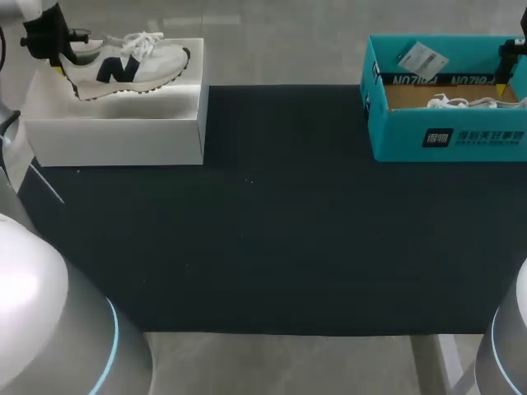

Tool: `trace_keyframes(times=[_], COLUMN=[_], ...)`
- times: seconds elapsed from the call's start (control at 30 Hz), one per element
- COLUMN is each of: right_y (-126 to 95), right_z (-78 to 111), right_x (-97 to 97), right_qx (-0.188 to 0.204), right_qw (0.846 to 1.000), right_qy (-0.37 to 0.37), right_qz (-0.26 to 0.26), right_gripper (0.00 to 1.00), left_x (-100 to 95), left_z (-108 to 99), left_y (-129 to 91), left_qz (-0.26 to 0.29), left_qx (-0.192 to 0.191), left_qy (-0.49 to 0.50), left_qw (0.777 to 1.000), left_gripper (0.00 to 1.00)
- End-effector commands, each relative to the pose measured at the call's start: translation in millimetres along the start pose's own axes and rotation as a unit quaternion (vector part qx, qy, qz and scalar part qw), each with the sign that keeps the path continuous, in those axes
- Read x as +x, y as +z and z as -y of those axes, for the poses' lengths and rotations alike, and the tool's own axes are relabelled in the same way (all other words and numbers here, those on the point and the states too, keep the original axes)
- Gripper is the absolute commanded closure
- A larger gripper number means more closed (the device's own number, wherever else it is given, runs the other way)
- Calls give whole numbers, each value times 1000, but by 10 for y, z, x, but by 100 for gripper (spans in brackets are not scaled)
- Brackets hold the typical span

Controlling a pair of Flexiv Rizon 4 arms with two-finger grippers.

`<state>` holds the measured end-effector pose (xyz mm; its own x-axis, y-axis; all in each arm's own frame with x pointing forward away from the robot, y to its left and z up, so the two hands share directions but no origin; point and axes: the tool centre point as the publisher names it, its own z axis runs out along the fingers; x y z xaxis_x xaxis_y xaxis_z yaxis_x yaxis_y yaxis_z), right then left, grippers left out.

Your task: Take the shoe out of the shoebox, open the shoe tongue, remove and reinsert the insole, then place the shoe into the shoebox

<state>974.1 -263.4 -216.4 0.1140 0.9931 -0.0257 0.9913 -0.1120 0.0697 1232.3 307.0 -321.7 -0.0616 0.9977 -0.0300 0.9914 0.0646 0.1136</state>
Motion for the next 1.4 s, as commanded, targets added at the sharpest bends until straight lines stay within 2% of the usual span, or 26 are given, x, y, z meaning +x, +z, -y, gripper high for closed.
trace_keyframes(times=[0.03,0.27,0.43,0.6,0.77,0.83,1.0,1.4], right_y=[-2,-2,-2,-2,-2,-2,-2,-2], right_z=[7,7,7,7,7,7,7,7], right_x=[4,4,4,4,4,4,4,4], right_qx=[-1,-1,-1,-1,-1,-1,-1,-1], right_qw=[1000,1000,1000,1000,1000,1000,1000,1000], right_qy=[0,0,0,0,0,0,0,0], right_qz=[0,0,0,0,0,0,0,0], right_gripper=[0,0,0,0,0,0,0,0], left_x=[84,50,5,5,19,14,-2,1], left_z=[-22,23,110,170,215,230,225,209], left_y=[-526,-1064,-1481,-1776,-2020,-2090,-2191,-2199], left_qz=[-1,-38,-25,-19,-42,-55,-69,-67], left_qx=[146,103,51,16,-40,-60,-80,-81], left_qy=[0,11,13,-5,-17,-16,-28,-36], left_qw=[989,994,998,1000,998,997,994,994], left_gripper=[100,100,100,100,100,100,100,100])
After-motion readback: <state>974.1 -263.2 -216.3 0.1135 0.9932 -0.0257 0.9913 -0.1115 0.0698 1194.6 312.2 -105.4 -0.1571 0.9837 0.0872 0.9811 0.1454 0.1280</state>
